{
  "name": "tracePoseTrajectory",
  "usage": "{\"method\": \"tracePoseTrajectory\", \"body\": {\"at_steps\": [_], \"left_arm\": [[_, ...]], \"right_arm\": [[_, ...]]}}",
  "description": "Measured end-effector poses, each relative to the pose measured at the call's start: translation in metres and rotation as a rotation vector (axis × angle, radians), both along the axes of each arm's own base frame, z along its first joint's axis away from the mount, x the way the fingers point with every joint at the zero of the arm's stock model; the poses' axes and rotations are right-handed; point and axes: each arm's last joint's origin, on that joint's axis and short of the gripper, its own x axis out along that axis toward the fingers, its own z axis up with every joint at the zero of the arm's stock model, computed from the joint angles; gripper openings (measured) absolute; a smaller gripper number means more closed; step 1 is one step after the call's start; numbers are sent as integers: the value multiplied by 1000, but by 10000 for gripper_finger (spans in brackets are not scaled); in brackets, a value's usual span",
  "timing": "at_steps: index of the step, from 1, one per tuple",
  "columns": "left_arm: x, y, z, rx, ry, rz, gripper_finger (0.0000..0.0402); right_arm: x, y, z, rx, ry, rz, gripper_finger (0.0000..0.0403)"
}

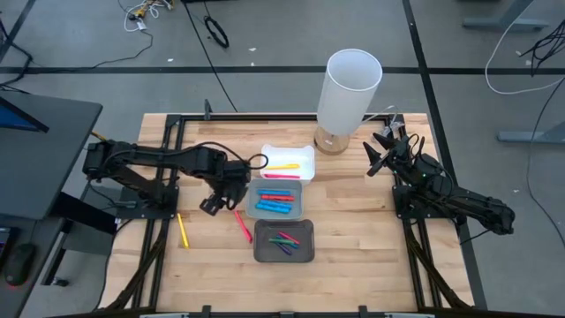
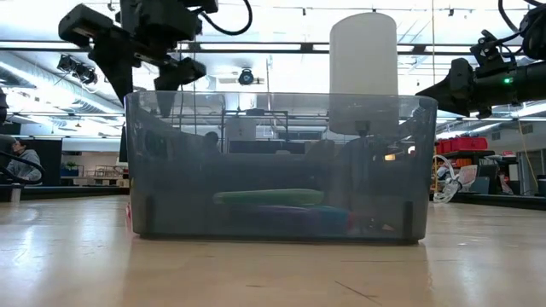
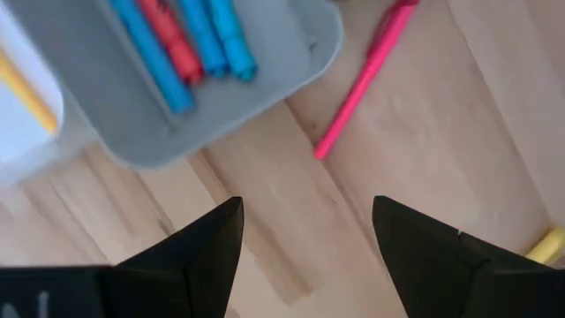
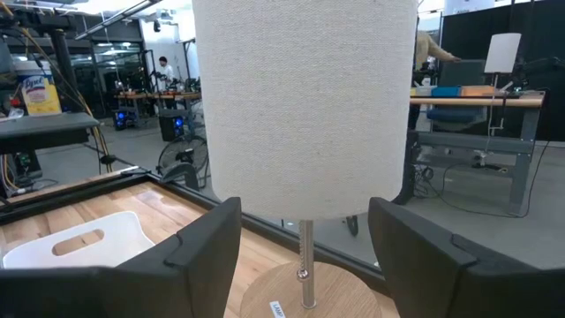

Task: Pick & Place Markers
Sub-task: Put the pink marker pen into the white bin

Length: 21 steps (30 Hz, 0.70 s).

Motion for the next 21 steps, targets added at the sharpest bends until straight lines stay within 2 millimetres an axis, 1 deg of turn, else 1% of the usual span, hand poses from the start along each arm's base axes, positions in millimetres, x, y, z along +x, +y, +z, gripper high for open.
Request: {"method": "tracePoseTrajectory", "body": {"at_steps": [6, 9, 15, 21], "left_arm": [[1, -4, 0, 15, -22, -234, 256], [0, -6, 0, 29, -23, -298, 256], [1, -12, -2, 34, -20, -344, 256], [0, -19, -17, 35, -17, -371, 256]], "right_arm": [[0, 0, 0, 0, 0, 0, 251], [0, 0, 0, 0, 0, 0, 251], [0, 0, 0, 0, 0, 0, 251], [0, 0, 0, 0, 0, 0, 251]]}}
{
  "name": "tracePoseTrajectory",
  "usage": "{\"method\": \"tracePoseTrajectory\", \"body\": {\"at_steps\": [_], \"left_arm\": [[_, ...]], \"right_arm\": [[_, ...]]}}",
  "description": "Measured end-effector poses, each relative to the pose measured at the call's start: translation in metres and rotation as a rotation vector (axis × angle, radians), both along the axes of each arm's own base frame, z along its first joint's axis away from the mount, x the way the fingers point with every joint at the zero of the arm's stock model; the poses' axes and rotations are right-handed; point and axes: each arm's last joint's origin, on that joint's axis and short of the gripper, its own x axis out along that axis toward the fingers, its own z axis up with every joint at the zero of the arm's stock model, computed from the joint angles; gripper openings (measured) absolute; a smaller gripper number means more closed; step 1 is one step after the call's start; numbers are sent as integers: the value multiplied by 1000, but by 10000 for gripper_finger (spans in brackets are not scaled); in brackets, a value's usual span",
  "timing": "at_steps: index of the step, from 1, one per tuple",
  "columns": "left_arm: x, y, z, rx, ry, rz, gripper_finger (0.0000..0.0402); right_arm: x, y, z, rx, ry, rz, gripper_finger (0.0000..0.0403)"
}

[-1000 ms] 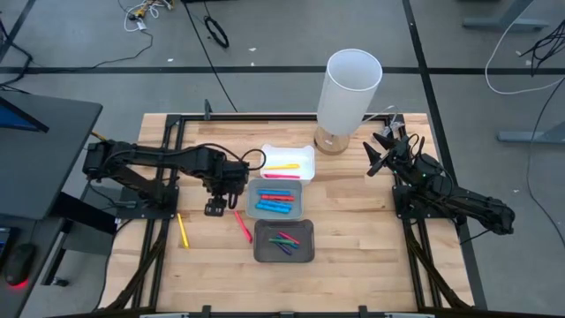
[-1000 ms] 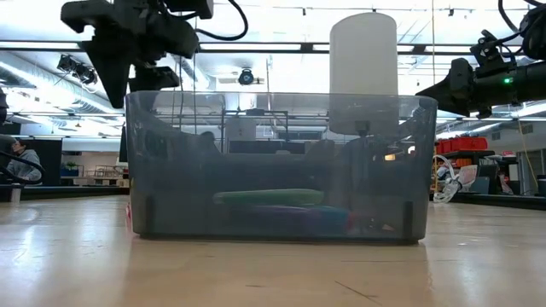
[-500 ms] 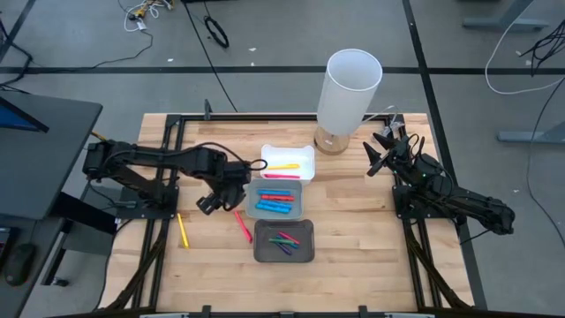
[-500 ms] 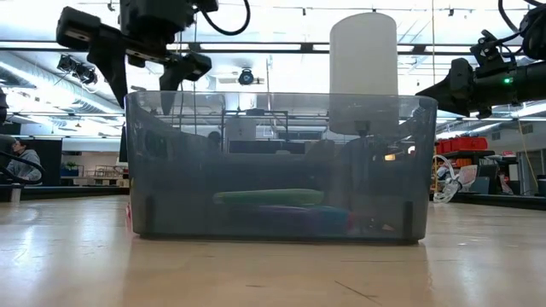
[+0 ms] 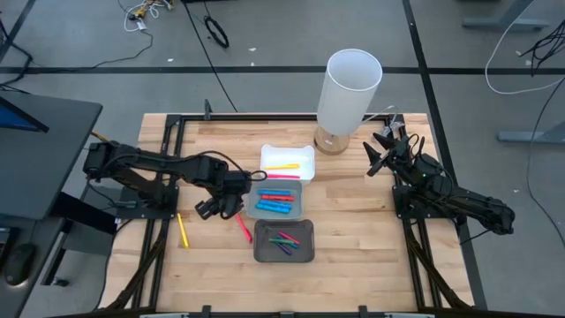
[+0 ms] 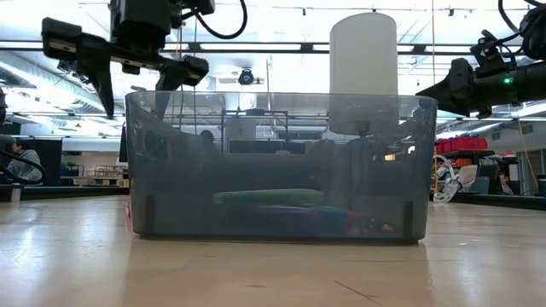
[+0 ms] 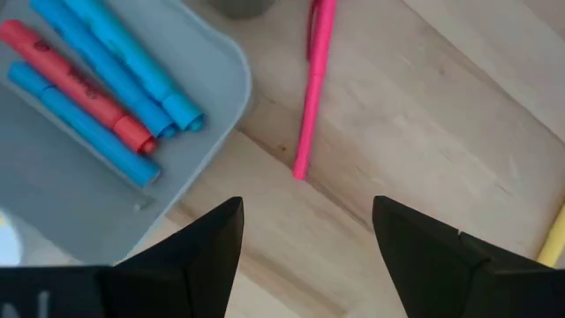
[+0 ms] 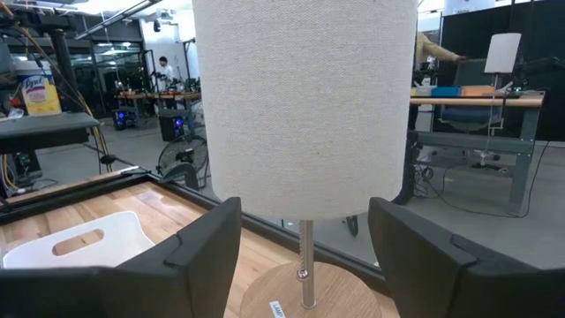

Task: Pick & Place Markers
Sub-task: Put the pink marker pen into the white bin

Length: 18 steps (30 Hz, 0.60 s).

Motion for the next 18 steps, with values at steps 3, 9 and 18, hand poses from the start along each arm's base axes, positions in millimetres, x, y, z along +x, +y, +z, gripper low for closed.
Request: {"method": "tracePoseTrajectory", "body": {"at_steps": [3, 9, 18], "left_arm": [[0, -4, -6, 1, -15, -11, 256], [2, -10, -17, 8, -58, -28, 256], [-4, -13, -50, -3, -9, -39, 256]], "right_arm": [[0, 0, 0, 0, 0, 0, 251], [0, 0, 0, 0, 0, 0, 251], [0, 0, 0, 0, 0, 0, 251]]}}
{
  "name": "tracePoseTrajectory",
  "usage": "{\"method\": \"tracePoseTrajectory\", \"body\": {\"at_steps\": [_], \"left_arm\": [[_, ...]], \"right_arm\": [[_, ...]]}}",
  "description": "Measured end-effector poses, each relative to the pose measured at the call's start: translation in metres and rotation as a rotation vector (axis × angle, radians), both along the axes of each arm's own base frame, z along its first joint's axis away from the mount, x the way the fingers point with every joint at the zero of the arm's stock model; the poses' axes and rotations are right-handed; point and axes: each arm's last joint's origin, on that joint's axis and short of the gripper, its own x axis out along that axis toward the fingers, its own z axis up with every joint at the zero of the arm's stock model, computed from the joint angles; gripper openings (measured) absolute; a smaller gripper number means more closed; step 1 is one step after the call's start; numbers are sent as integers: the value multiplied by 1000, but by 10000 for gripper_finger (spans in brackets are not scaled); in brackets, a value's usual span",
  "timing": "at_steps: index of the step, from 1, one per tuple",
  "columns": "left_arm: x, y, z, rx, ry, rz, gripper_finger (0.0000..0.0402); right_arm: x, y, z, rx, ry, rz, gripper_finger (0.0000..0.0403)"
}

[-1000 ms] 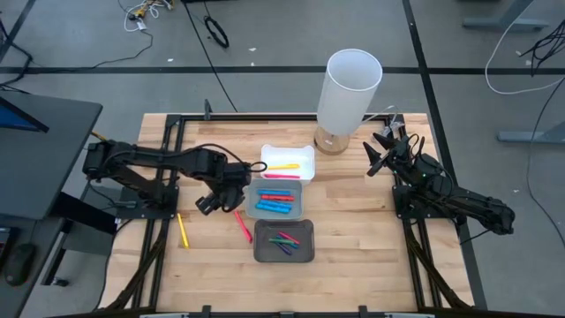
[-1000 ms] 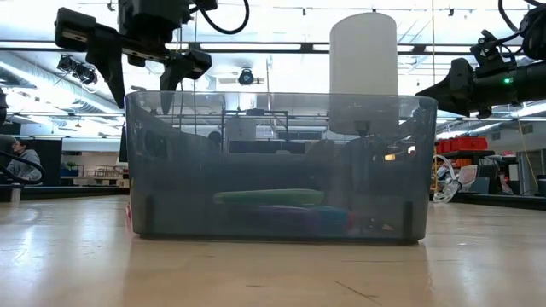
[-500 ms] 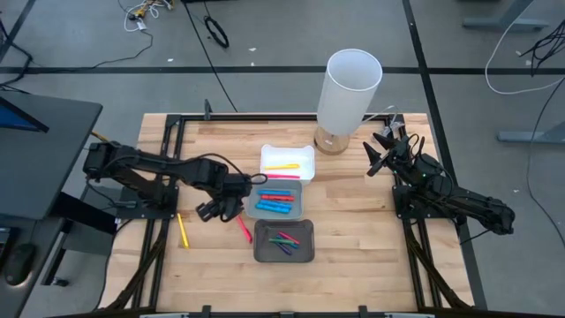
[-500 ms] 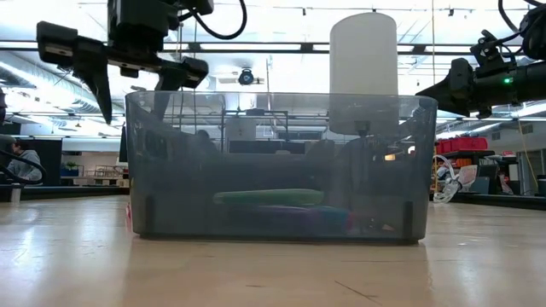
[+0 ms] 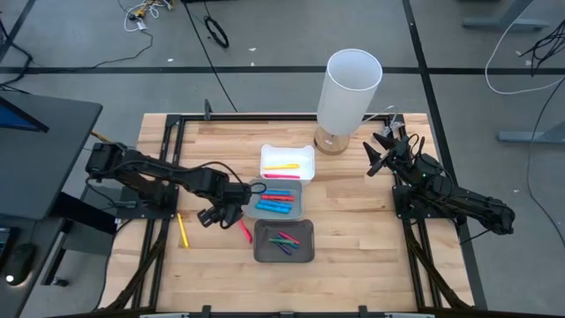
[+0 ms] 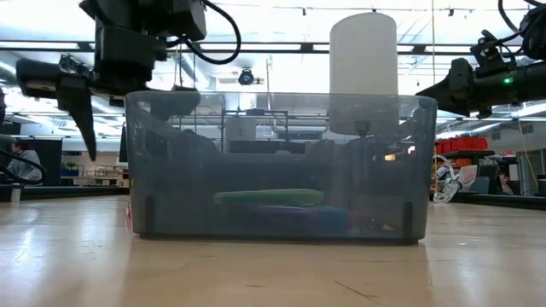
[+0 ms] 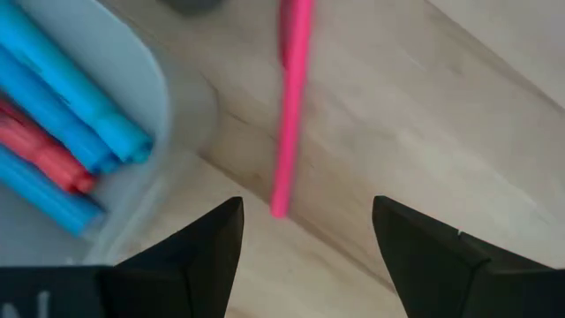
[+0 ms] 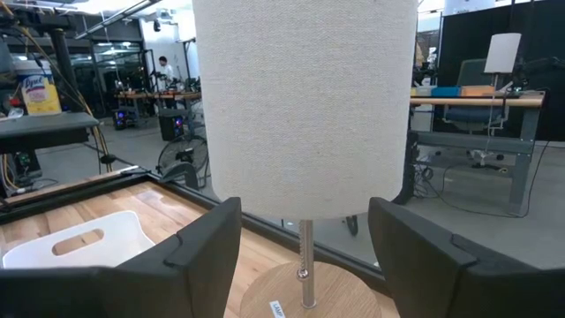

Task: Pick & Place Markers
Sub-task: Put the pink marker pen into the white bin

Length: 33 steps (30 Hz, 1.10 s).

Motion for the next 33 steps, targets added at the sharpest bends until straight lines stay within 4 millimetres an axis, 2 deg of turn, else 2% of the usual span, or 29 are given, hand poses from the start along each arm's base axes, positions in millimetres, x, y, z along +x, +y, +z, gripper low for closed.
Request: {"method": "tracePoseTrajectory", "body": {"at_steps": [12, 23, 33], "left_arm": [[-2, -1, -23, -64, -62, -1, 256], [7, -3, -49, -85, 13, -8, 256], [9, -5, -52, -143, 21, -21, 256]], "right_arm": [[0, 0, 0, 0, 1, 0, 251], [0, 0, 0, 0, 0, 0, 251], [0, 0, 0, 0, 0, 0, 251]]}}
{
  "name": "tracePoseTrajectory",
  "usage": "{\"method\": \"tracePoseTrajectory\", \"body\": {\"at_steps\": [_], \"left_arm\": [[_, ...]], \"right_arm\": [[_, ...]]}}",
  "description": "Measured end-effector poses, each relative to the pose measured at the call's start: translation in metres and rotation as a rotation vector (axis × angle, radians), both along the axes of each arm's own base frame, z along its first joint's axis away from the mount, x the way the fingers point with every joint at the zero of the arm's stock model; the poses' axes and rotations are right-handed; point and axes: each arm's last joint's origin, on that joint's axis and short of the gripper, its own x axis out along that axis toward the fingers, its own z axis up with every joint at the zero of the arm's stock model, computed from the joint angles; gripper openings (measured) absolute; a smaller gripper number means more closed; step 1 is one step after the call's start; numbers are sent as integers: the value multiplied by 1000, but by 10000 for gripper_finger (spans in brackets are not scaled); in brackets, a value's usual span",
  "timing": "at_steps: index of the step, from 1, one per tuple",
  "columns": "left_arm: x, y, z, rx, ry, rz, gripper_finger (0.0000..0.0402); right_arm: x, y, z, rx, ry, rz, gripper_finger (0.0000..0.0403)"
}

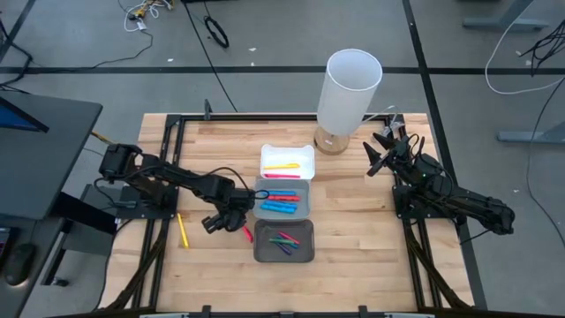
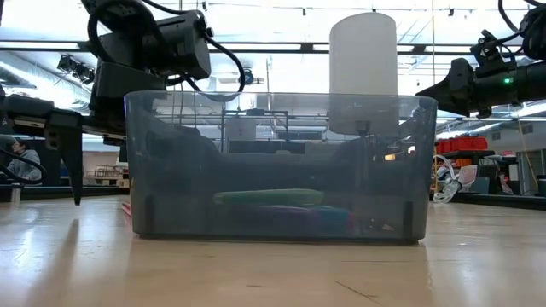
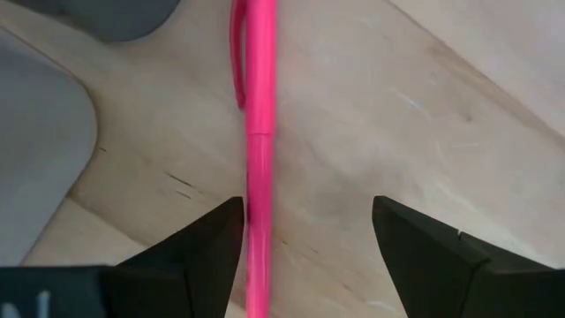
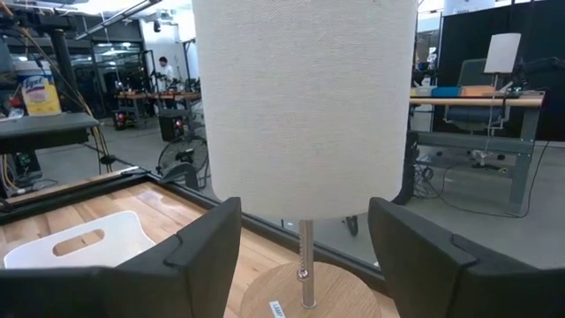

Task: Pick & Place Markers
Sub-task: Put the pink marker pen into the white bin

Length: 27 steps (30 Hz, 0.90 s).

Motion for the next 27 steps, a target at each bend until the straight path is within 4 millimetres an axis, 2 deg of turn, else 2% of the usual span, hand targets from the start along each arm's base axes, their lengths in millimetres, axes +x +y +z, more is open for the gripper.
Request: {"method": "tracePoseTrajectory", "body": {"at_steps": [5, 13, 27], "left_arm": [[-1, 0, 0, -2, 11, 0, 251], [-10, 0, -8, -1, 51, 3, 215], [-9, -2, -11, -25, 38, 147, 186]], "right_arm": [[0, 0, 0, 0, 1, 0, 251], [0, 0, 0, 0, 0, 0, 251], [0, 0, 0, 0, 0, 0, 251]]}}
